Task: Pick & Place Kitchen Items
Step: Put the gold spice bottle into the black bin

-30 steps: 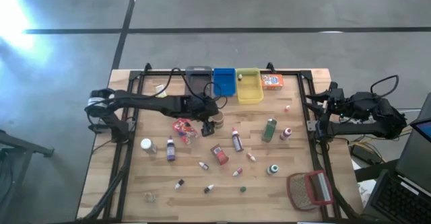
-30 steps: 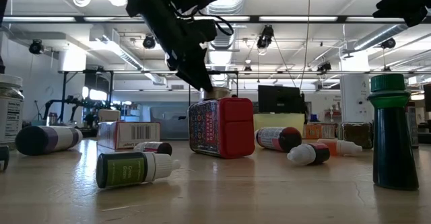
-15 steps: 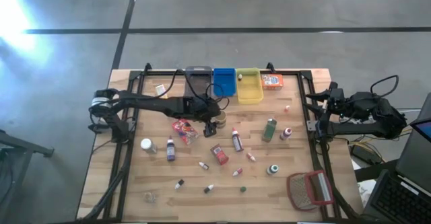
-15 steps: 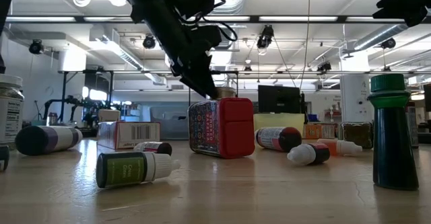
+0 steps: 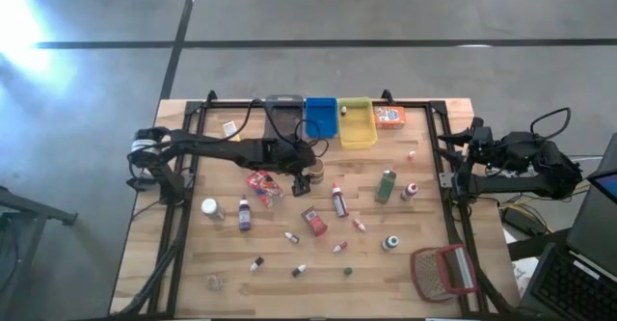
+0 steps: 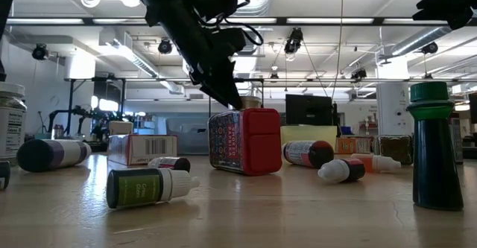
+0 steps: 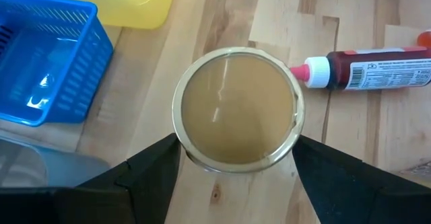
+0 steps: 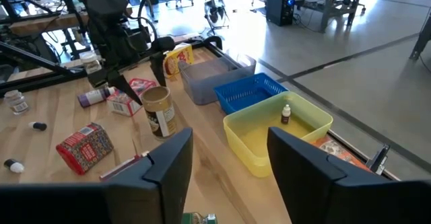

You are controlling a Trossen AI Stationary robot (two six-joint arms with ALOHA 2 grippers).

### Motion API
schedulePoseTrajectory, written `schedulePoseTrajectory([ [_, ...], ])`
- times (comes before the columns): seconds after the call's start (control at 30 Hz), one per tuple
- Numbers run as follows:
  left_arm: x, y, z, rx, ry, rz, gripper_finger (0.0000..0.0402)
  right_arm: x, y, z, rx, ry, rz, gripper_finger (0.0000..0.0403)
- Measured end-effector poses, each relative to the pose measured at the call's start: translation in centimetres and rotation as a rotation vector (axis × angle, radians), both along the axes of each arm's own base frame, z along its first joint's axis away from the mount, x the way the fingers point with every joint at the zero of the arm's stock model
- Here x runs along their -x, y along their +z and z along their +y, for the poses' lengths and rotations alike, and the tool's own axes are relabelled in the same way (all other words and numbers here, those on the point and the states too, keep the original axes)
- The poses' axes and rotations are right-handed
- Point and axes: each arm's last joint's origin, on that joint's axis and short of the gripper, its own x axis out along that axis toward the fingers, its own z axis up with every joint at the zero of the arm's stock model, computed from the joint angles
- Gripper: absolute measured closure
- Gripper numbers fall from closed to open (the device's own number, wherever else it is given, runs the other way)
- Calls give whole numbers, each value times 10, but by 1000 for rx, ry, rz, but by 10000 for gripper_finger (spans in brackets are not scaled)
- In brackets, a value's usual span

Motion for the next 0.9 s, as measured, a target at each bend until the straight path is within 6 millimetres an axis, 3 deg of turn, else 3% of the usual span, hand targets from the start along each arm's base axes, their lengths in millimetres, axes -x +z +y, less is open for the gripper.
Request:
schedulePoseTrajectory([
  [0.17, 0, 0, 0, -4, -5, 3, 104, 0, 0, 0, 0, 0, 0, 235],
  [0.4, 0, 0, 0, -25, -30, 10, 60, 0, 0, 0, 0, 0, 0, 258],
  [0.9, -5, 5, 1, -11, -13, -71, 60, 0, 0, 0, 0, 0, 0, 309],
])
